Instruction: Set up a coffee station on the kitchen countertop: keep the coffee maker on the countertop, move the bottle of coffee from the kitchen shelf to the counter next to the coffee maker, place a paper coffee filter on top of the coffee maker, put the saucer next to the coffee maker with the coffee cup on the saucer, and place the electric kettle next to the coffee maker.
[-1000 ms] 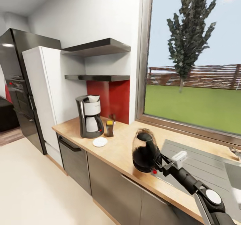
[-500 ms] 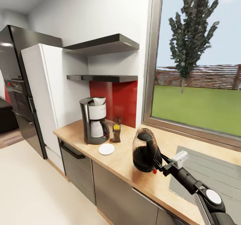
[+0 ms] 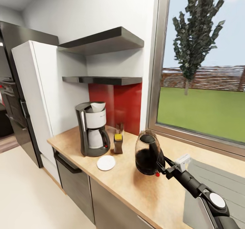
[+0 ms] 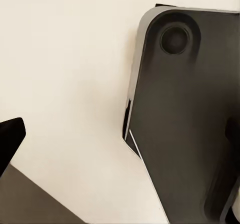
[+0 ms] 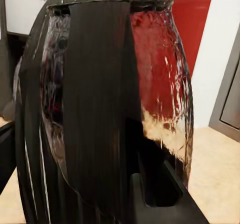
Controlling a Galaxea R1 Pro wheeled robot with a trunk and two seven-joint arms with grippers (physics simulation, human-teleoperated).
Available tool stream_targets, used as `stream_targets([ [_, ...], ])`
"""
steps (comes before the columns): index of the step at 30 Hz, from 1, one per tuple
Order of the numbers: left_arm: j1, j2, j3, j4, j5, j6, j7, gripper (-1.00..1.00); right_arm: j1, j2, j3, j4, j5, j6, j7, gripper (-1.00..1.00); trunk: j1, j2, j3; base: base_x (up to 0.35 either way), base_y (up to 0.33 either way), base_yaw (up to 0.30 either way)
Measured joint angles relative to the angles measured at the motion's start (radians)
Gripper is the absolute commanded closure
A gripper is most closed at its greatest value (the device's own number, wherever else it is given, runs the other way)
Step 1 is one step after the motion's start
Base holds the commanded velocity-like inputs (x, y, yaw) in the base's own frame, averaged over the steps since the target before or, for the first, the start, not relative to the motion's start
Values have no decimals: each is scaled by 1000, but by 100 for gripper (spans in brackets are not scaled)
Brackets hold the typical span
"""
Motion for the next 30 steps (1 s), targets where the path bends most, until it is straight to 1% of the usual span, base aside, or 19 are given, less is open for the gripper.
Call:
stream_targets([
  [5, 0, 0, 0, 0, 2, 1, 0, -100, 0, 1, 0, 1, 0, 0, 0, 100, 0, 0, 0, 305, 48, 0],
  [13, 0, 1, 0, 0, 1, 1, 0, -100, 0, 1, 0, 0, 0, 0, 0, 100, 0, 0, 0, 56, 8, 0],
  [18, 0, 1, 0, 0, 0, 1, 0, -100, 0, 1, 0, 1, 0, 0, 0, 100, 0, 0, 0, 198, 103, 0],
  [25, 0, 1, 0, 0, 0, 1, 0, -100, 0, 1, 0, 1, 0, 0, 0, 100, 1, 0, 0, 31, 13, 0],
  [30, 0, 1, 0, 0, -1, 1, 0, -100, 0, 1, 0, 1, 0, 0, 0, 100, 0, 0, 0, 202, 109, 0],
])
